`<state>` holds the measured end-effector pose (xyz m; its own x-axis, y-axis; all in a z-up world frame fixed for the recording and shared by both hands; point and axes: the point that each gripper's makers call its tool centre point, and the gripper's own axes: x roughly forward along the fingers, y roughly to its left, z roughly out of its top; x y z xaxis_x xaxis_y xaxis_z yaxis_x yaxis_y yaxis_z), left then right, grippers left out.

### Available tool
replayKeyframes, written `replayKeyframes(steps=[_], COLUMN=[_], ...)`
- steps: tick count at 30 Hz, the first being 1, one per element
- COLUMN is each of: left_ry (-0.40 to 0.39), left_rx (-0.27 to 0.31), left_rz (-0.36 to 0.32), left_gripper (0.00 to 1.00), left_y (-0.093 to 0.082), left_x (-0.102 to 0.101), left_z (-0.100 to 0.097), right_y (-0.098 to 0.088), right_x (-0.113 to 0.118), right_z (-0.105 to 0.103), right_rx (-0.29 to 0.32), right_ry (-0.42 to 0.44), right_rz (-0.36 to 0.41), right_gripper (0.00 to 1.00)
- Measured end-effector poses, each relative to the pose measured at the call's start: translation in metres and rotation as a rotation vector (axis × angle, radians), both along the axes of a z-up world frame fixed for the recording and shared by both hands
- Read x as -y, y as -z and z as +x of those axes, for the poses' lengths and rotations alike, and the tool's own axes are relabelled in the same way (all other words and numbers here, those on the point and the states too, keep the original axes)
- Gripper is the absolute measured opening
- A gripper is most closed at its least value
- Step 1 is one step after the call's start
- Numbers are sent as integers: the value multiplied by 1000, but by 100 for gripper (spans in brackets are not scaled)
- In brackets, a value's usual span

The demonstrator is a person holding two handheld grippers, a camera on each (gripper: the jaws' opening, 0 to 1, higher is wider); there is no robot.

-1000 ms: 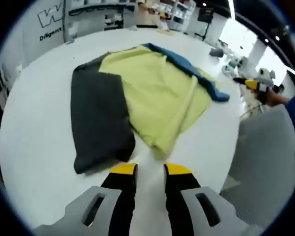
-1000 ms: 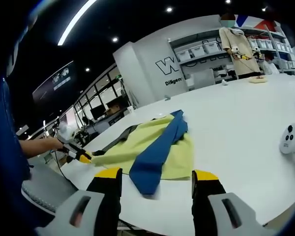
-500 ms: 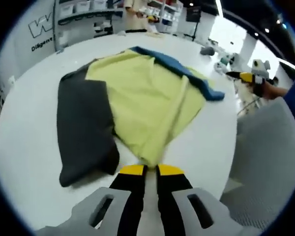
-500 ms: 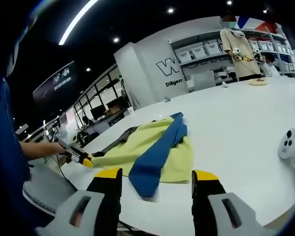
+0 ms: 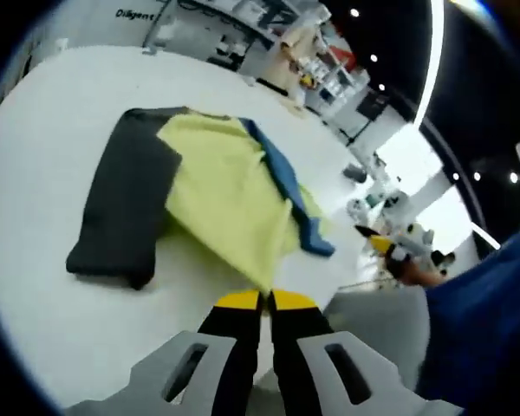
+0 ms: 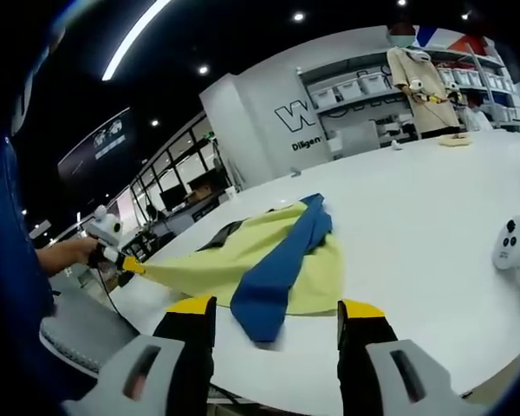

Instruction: Fold the garment on the visible template until the final outline fits inside the template.

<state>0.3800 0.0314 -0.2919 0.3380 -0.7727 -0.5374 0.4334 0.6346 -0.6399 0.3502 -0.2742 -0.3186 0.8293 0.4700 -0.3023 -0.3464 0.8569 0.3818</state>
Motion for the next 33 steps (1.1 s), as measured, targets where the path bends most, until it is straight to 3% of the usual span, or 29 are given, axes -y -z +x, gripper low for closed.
replayKeyframes(steps=[3, 5, 6, 10, 14, 17, 22, 25, 27, 33], left_ry=[-16, -21, 5, 67, 79, 106, 121, 157, 168, 207], left_rx=[-13, -27, -31, -61, -108, -114, -99, -28, -13, 65], left_rz=[-21, -3, 83, 285, 299, 369, 385, 447, 449, 480], left_gripper=[1, 1, 1, 1, 1, 1, 1, 2, 4, 28], left_y=[-3, 5, 24, 69, 88, 100, 101, 100, 97, 93], left_x=[-2, -4, -12, -33, -36, -41, -42, -48, -47, -52], left_z=[1, 1, -2, -8, -5, -4, -2, 2, -4, -17], right_y=[0, 0, 1, 1, 2, 4, 7, 7, 7, 9], right_x=[1, 0, -1, -6, -8, -8, -12, -18, -23, -31], right_z=[1, 1, 1, 0, 0, -1, -3, -3, -3, -2], right_rx=[0, -1, -2, -5, -6, -9, -12, -12, -8, -6], right_ry=[-1, -3, -5, -9, -11, -13, -26, -42, -56, -89], right_rz=[1, -2, -3, 0, -3, -4, -23, -35, -39, -47], right_gripper=[54, 54, 54, 54, 53, 53, 53, 53, 53, 53])
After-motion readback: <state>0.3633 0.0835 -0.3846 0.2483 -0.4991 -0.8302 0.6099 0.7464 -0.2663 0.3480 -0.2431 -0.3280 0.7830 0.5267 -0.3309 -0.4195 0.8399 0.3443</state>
